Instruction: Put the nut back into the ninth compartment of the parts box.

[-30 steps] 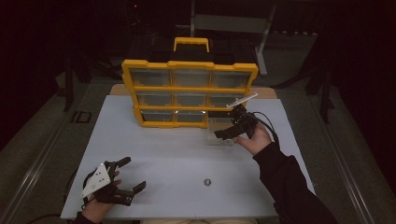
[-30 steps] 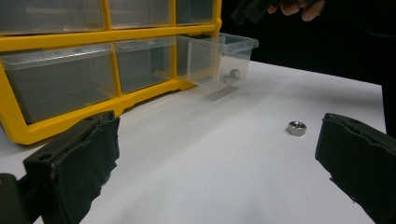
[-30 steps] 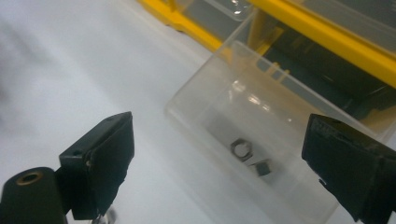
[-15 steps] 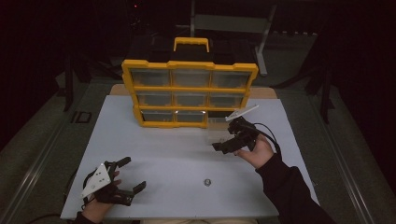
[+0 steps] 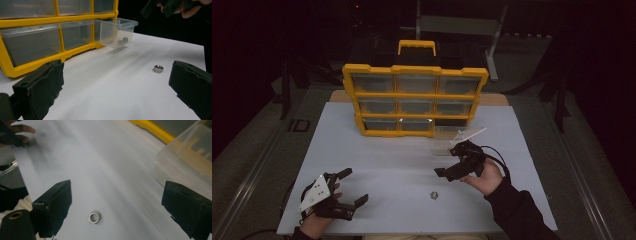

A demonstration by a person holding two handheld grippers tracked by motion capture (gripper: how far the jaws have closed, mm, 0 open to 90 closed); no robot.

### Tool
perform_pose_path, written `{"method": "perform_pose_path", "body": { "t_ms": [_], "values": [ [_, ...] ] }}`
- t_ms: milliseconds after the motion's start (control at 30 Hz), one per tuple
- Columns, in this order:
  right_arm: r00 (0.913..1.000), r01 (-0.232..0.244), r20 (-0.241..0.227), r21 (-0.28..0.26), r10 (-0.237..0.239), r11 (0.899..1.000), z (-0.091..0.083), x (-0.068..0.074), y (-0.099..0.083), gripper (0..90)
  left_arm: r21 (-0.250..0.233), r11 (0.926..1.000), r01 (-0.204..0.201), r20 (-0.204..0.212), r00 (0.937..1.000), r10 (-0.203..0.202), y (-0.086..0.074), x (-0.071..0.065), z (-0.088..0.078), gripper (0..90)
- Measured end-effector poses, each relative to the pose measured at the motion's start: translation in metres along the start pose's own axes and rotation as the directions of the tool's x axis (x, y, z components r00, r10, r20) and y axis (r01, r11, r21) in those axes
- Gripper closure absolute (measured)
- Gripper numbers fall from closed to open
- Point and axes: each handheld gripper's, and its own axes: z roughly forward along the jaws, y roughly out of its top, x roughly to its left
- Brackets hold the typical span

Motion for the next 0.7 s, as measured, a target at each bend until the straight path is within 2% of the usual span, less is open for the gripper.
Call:
{"method": "perform_pose_path", "body": {
  "t_ms": [167,633,700],
  "values": [
    [0.9987,0.024,-0.044,-0.001,-0.024,1.0,0.009,0.004,-0.009,9.7,0.001,1.0,-0.001,0.0,1.0,0.001,0.0,0.0,0.0,0.0],
    [0.9979,0.029,-0.06,0.074,-0.025,0.997,0.039,0.015,-0.034,9.9,0.001,1.0,-0.001,0.0,1.0,0.001,0.0,0.0,0.0,0.0],
    [0.9973,0.033,-0.069,0.08,-0.028,0.996,0.043,0.017,-0.038,14.0,0.0,1.0,0.001,0.0,1.0,-0.001,0.0,0.0,0.0,0.0]
  ]
}}
